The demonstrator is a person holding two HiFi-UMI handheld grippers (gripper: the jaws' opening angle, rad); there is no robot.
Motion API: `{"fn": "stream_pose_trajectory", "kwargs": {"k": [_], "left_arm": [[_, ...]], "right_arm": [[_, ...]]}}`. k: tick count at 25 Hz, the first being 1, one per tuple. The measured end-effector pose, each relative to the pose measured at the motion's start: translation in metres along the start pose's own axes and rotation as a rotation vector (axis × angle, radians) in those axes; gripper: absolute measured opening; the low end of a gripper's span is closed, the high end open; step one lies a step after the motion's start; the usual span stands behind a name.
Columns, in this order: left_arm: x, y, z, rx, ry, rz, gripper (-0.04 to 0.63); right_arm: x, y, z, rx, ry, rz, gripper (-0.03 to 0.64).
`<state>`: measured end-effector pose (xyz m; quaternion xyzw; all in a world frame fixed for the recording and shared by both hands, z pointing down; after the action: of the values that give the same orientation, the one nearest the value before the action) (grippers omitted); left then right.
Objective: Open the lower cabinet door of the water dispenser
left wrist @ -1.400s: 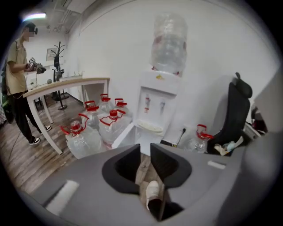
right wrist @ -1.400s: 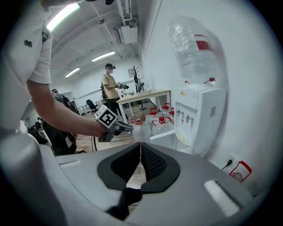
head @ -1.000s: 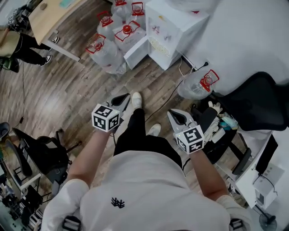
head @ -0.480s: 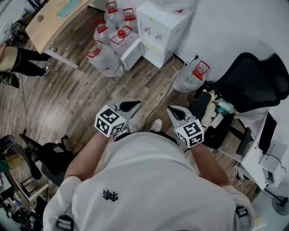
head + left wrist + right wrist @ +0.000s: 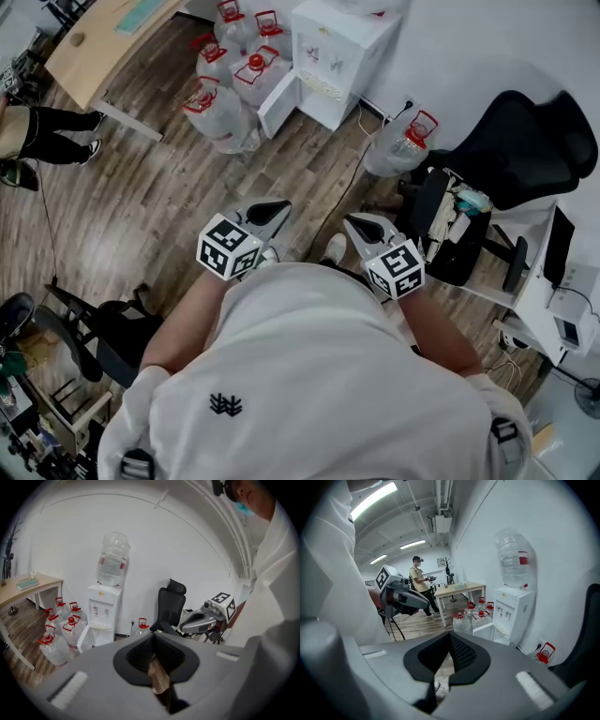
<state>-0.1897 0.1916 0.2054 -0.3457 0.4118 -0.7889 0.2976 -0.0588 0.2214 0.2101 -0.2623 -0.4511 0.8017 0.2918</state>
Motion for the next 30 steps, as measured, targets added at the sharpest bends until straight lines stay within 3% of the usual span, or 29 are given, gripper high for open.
{"fn": "stream_pose_trajectory", "kwargs": {"k": [13,20,30], "left_arm": [[0.023,-0.041,-0.074,-0.003,-0.039,-0.003,0.057],[0.038,-0.061,-0.103,-0.002,-0.056,-0.011,0.057],[0.059,-0.068,-0.127,-0.031,-0.062,-0.029,0.057]], "right_arm": [[0.077,0.000,0.024,-0.009,-0.083,0.003,0.002],[0.117,0.000,0.041,0.007,-0.079,-0.008,0.002],[0.140,0.013,0.071,0.031,-0.076,-0.045,0.002]]}}
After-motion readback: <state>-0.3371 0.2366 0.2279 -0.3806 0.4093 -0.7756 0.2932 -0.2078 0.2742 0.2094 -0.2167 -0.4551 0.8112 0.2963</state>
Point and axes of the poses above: the fingertips, and each gripper's own axes: z forward along the fingers, x to its left, y out of its top, the point moved 1 cm from there along -z, backward along the fingers, and after that the axes turned 3 degrees about -x, right-handed, at the moved point
